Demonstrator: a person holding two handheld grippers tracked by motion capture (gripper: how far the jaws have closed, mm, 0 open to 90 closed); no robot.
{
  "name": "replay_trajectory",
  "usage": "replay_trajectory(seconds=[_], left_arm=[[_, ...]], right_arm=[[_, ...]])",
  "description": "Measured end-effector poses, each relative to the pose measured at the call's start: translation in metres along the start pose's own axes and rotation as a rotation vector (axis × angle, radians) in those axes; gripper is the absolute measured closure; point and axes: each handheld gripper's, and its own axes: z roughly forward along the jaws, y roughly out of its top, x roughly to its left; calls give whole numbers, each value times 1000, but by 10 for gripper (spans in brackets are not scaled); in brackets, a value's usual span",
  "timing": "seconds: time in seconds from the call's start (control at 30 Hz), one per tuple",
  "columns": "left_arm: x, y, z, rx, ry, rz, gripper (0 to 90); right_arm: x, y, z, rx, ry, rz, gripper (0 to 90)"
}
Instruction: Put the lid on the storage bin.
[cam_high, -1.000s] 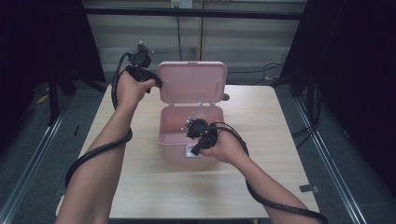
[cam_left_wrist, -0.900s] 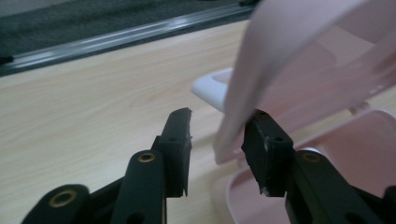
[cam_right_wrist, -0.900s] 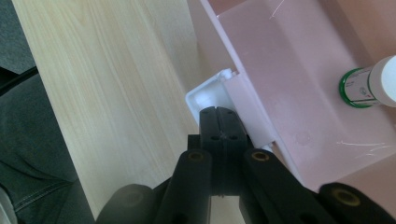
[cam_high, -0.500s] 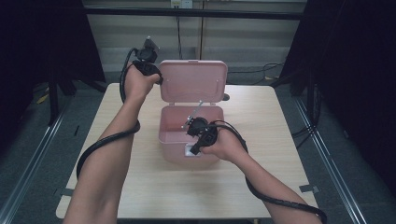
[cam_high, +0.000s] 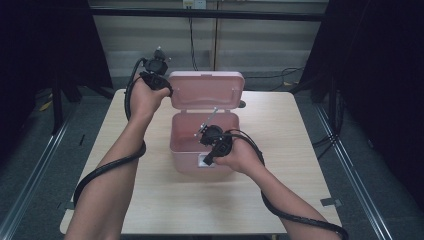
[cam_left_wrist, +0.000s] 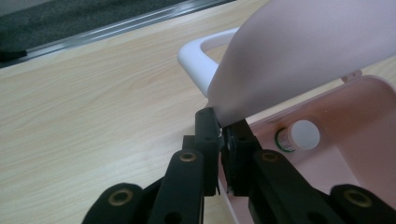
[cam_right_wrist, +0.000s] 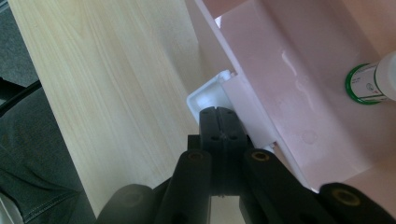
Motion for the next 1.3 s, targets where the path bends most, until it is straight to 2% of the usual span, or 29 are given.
replay_trajectory(seconds=[0.13,0.23,0.4,0.43,0.57,0.63,0.67,0.77,0.8,0.87,0.93,0.97,1.0,1.03,1.07,1.13,1.2,1.3], left_arm=[[-2,-4,1,-24,11,-4,860],[-2,-5,0,-29,7,-2,859],[-1,-7,-1,-30,-7,-2,852],[0,-7,-1,-31,-18,-3,850],[6,-7,-2,-26,-55,10,835],[9,-7,-3,-17,-52,24,808],[12,-7,-5,-19,-62,13,786],[21,-5,-11,0,-106,18,741],[24,-4,-13,-2,-121,9,739],[31,1,-21,-3,-90,7,749],[40,6,-28,-9,-97,-23,764],[43,10,-31,-9,-81,-36,764],[47,14,-34,-30,-63,-42,762],[47,14,-34,-30,-63,-42,758],[50,24,-36,-59,-64,-73,768],[50,34,-35,-93,-76,-77,772],[46,42,-31,-91,-87,-68,779],[40,47,-23,-77,-129,-60,783]], right_arm=[[-1,-2,-1,-23,1,5,900],[-3,-7,-5,-40,23,25,900],[-14,-17,-26,-81,14,69,900],[-17,-19,-30,-86,11,74,900],[-30,-24,-43,-85,-55,104,900],[-38,-27,-46,-86,-57,119,900],[-40,-27,-47,-90,-64,124,900],[-47,-29,-47,-95,-64,145,900],[-48,-29,-46,-91,-63,139,900],[-49,-29,-43,-75,-64,141,900],[-50,-29,-39,-66,-62,122,900],[-49,-29,-38,-65,-55,125,900],[-49,-29,-36,-62,-57,121,900],[-49,-30,-35,-57,-63,124,900],[-49,-30,-33,-56,-67,126,900],[-51,-31,-32,-43,-65,128,900],[-52,-33,-31,-40,-65,138,900],[-59,-36,-32,-50,-68,145,900]])
